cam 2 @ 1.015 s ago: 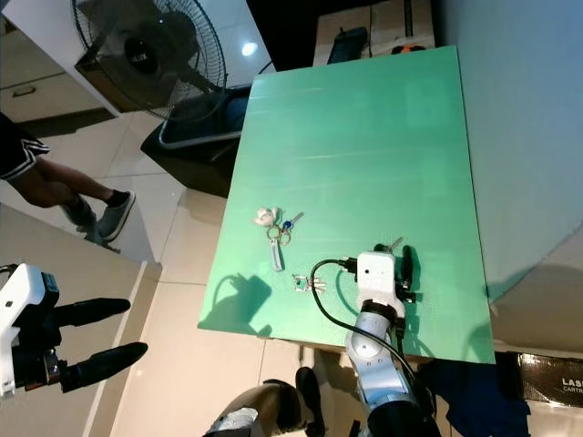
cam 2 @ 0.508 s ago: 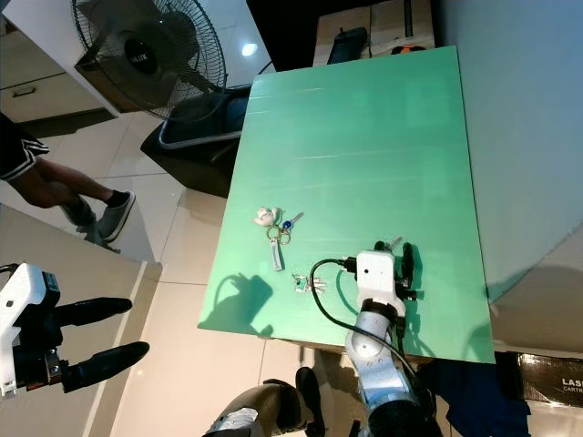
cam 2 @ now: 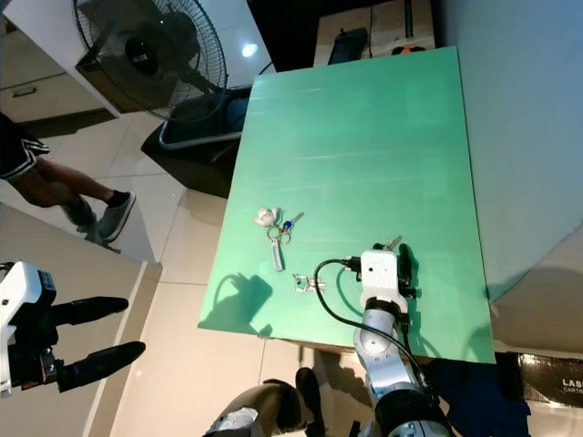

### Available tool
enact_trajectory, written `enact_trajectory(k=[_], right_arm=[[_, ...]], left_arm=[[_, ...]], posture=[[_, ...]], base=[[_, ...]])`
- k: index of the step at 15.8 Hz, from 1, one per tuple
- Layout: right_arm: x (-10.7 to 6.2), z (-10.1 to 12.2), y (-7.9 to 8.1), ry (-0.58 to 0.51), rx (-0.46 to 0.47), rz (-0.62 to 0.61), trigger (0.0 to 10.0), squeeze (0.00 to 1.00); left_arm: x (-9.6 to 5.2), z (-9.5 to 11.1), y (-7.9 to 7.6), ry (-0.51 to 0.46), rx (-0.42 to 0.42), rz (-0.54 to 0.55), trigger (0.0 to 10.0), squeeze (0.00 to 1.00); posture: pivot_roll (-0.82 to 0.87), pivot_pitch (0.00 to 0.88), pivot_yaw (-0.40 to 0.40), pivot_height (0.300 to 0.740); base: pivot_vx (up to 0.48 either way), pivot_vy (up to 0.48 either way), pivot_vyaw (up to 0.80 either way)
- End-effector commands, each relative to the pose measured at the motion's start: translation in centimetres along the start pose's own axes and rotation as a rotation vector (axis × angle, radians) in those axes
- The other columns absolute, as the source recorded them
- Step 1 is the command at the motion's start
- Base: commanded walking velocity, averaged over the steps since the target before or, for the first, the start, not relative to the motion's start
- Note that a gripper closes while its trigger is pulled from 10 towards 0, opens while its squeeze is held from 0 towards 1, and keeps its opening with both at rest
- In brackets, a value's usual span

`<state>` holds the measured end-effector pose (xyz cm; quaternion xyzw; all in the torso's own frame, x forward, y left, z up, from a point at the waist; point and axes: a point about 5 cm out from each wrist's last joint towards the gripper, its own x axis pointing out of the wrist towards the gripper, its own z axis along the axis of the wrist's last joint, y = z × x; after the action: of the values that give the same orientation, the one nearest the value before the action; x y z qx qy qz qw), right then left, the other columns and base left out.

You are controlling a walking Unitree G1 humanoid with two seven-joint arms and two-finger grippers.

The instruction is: Hang keys on a hook

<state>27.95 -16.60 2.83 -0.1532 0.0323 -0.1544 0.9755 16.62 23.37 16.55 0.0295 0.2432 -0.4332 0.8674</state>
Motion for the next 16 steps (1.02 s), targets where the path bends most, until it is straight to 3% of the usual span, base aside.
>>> enact_trajectory(k=[1, 11, 16], right_arm=[[-1.3, -1.8, 0.7, 0.092, 0.000, 0.030, 0.0, 0.00], [-2.6, -1.0, 2.1, 0.011, 0.023, 0.060, 0.0, 0.00], [-2.4, 2.1, 2.6, -0.133, 0.034, 0.046, 0.0, 0.00]], left_arm=[[-0.6, -0.1, 0.2, 0.026, -0.006, 0.013, 10.0, 0.00], [-0.2, -0.5, 0.1, 0.027, -0.014, 0.005, 10.0, 0.00], [0.0, -0.6, -0.1, 0.027, -0.019, 0.003, 10.0, 0.00]], posture=[[0.13, 0.305, 0.400, 0.740], [0.11, 0.310, 0.400, 0.740], [0.10, 0.310, 0.400, 0.740]], base=[[0.000, 0.000, 0.00], [0.000, 0.000, 0.00], [0.000, 0.000, 0.00]])
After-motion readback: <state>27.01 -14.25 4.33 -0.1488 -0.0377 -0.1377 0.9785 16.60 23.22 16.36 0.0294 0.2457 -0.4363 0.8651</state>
